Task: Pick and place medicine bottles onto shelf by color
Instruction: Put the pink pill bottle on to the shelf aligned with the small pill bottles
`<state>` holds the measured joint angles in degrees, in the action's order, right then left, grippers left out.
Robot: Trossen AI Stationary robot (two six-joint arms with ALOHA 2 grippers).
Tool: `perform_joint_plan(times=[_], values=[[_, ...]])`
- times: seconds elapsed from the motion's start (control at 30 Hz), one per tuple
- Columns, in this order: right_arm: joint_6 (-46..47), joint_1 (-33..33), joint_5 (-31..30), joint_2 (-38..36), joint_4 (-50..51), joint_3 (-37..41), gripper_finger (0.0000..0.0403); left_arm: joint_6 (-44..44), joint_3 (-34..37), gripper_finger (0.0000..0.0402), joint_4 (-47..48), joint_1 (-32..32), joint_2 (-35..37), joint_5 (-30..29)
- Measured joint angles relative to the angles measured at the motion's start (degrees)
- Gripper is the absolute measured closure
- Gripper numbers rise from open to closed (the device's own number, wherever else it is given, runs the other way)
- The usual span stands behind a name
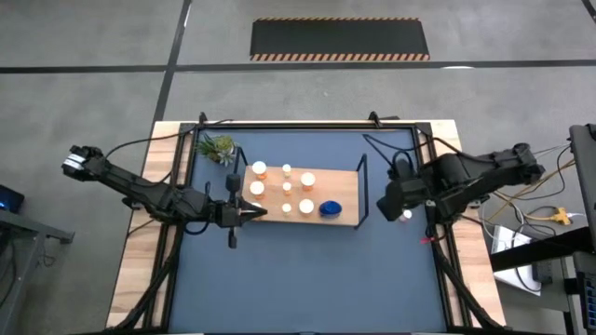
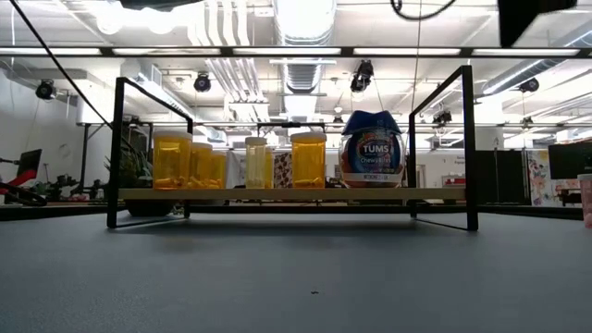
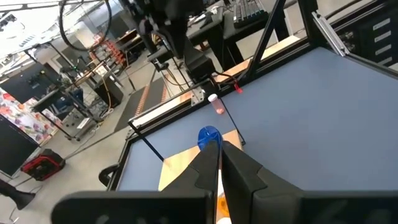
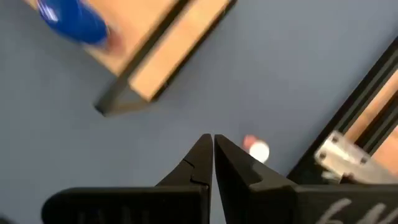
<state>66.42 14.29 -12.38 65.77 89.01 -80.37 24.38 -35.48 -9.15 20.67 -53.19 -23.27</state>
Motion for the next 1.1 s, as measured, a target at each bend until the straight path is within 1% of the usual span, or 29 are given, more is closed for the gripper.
perform_joint_plan(times=[0.07, 0.13, 0.3, 0.4, 0.5, 0.57, 0.7, 0.77, 0.87, 0.97, 1.1], values=[[-1.36, -1.16, 3.74, -1.35, -1.57, 2.94, 0.0394, -0.02, 0.00, 0.0402, -0.02, 0.00, 0.00, 0.00], [-1.37, -2.31, 6.40, -3.23, -1.11, 6.30, 0.0394, -0.03, 0.01, 0.0402, 0.22, 0.01, 0.06, 0.00], [2.94, -4.54, 8.72, -10.15, -3.05, 17.15, 0.0394, -0.07, 0.03, 0.0402, 0.26, 0.07, 0.20, 0.00], [6.61, -5.25, 10.77, -15.49, -8.83, 24.38, 0.0394, -0.07, 0.24, 0.0402, 0.65, 0.07, 0.20, 0.01], [11.53, -5.34, 11.16, -20.11, -12.42, 30.63, 0.0394, -0.05, 0.24, 0.0402, 0.64, 0.07, 0.15, 0.01], [15.15, -5.34, 11.10, -22.41, -12.63, 33.84, 0.0394, -0.04, 0.24, 0.0402, 0.66, 0.07, 0.15, 0.02], [18.71, -5.34, 11.41, -24.87, -14.12, 38.09, 0.0386, -0.03, 0.24, 0.0402, 0.64, 0.09, 0.17, 0.02], [18.75, -5.34, 11.60, -24.53, -14.14, 37.80, 0.0372, -0.03, 0.25, 0.0402, 0.64, 0.09, 0.19, 0.02], [19.14, -5.34, 11.97, -23.24, -15.31, 37.07, 0.0335, -0.02, 0.24, 0.0402, 0.63, 0.09, 0.15, 0.00], [19.79, -5.34, 11.97, -21.29, -14.87, 37.06, 0.0286, 0.00, 0.25, 0.0402, 0.62, 0.09, 0.17, 0.02], [23.41, -5.34, 11.95, -17.67, -14.71, 37.39, 0.0214, 0.00, 0.24, 0.0402, 0.63, 0.09, 0.15, 0.02]])
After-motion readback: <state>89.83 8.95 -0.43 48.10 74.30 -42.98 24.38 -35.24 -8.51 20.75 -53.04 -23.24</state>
